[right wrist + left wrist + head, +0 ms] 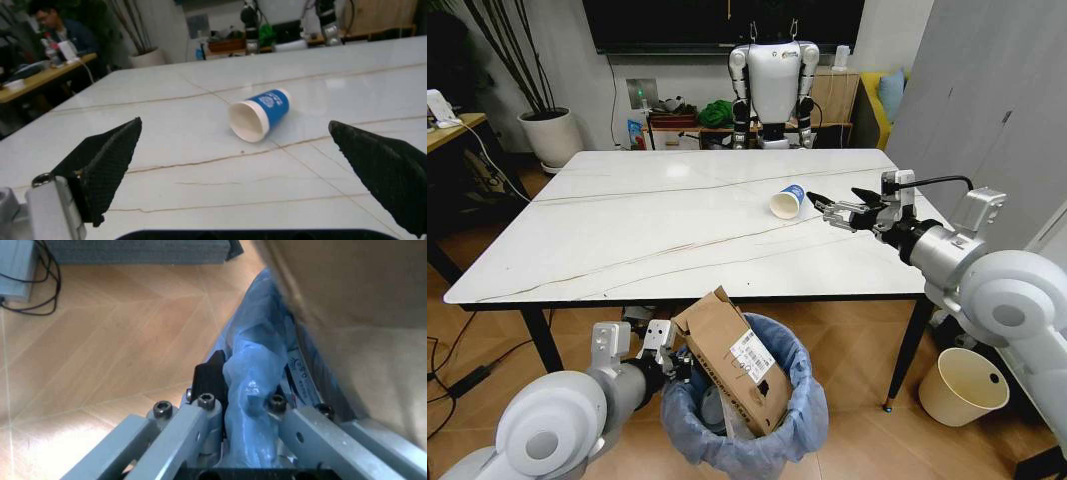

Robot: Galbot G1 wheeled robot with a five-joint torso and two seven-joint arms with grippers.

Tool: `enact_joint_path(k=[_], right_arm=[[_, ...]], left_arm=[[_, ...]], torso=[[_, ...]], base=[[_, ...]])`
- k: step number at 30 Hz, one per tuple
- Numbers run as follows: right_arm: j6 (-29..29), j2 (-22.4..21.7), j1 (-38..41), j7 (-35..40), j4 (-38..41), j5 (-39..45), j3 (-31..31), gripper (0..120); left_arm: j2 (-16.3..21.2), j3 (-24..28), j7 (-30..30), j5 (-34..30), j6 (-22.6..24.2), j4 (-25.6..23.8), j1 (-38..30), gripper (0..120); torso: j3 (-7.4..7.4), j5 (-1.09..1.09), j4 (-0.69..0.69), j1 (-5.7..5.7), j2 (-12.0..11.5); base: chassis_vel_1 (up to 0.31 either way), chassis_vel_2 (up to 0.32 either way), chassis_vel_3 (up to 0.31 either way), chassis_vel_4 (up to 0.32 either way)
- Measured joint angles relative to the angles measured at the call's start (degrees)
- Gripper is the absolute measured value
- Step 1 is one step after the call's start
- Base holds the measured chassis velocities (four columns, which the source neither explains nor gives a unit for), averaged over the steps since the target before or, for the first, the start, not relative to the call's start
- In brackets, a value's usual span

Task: Pick up the trash bin and place the trash from the table into it.

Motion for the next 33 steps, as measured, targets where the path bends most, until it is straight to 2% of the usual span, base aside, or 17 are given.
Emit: enact_joint_path(k=[5,14,23,33], right_arm=[[-0.57,3.78,9.21,4.12,-10.41,-1.65,-9.13,100],[-1.82,7.54,20.01,5.21,-23.85,-6.11,-19.18,100],[-2.31,10.78,28.22,3.71,-35.36,-9.46,-25.55,100],[-2.70,15.19,35.68,2.79,-42.11,-10.30,-31.15,100]], left_arm=[[-0.20,0.81,0.32,-0.03,0.00,-0.16,-0.20,3],[-0.56,1.02,0.46,-0.06,-0.01,-0.41,-0.11,3],[-1.29,1.40,0.43,-0.10,-0.01,-0.40,-0.37,3],[-1.65,0.98,-0.63,-0.29,-0.01,-0.19,-0.20,3]], torso=[[0.00,-0.04,0.03,0.00,0.00],[0.00,-0.02,0.02,0.00,-0.01],[0.00,-0.03,0.01,0.00,-0.01],[0.00,-0.03,0.03,0.00,-0.01]], base=[[0.000,0.000,0.000,0.000],[0.000,0.000,0.000,0.000],[0.000,0.000,0.000,0.000],[0.000,0.000,0.000,0.000]])
